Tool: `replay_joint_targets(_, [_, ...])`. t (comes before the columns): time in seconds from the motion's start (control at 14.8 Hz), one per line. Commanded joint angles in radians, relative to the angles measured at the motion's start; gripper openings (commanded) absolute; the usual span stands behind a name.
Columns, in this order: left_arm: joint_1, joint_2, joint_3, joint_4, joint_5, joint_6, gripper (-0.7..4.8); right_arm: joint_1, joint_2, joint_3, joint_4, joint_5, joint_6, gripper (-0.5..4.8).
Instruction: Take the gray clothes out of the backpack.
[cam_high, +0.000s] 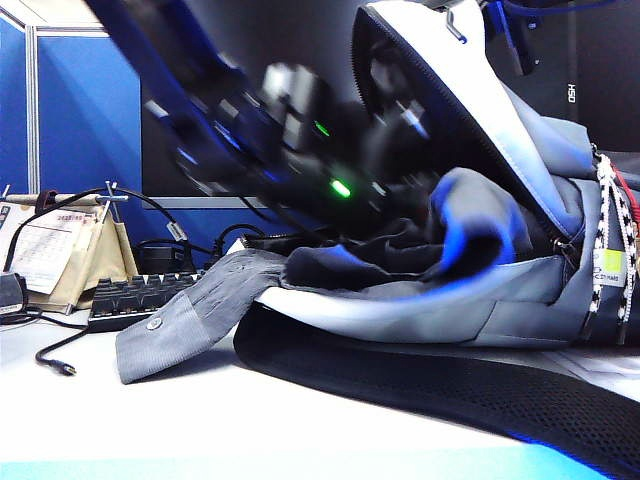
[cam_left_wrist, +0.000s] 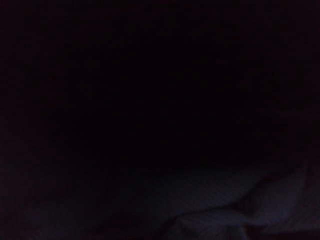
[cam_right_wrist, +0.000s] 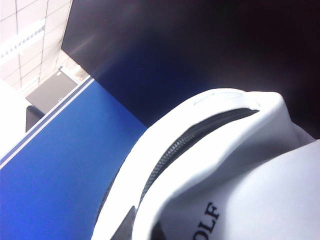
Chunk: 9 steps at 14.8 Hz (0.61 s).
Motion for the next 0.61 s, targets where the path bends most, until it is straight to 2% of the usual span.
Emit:
replay_joint_targets(0.07, [-0.048, 0.069, 0.077, -0.096, -0.15, 0.02, -0.31, 0.003, -0.019, 0.014, 0.089, -0.042, 0.011, -0.06])
replay_joint_targets(0.13, [-0.056, 0.077, 0.08, -0.133, -0.223, 0.045, -0.12, 0.003, -0.021, 0.015, 0.089, -0.046, 0.013, -0.06])
replay_joint_targets(0.2, [-0.071, 0.077, 0.08, -0.198, -0.362, 0.072, -0.05, 0.003, -0.024, 0.014, 0.089, -0.046, 0.014, -0.06])
replay_joint_targets(0.27, [-0.07, 0.069, 0.08, -0.253, -0.443, 0.085, -0.05, 0.002, -0.025, 0.015, 0.098, -0.045, 0.014, -0.06])
replay_joint_targets(0.47, [-0.017, -0.04, 0.07, -0.424, -0.48, 0.092, -0.04, -0.001, -0.027, 0.015, 0.112, -0.042, 0.014, -0.06])
replay_joint_targets(0.61, [0.034, -0.167, 0.031, -0.436, -0.534, 0.095, -0.05, -0.009, -0.027, 0.015, 0.119, -0.022, 0.014, -0.06])
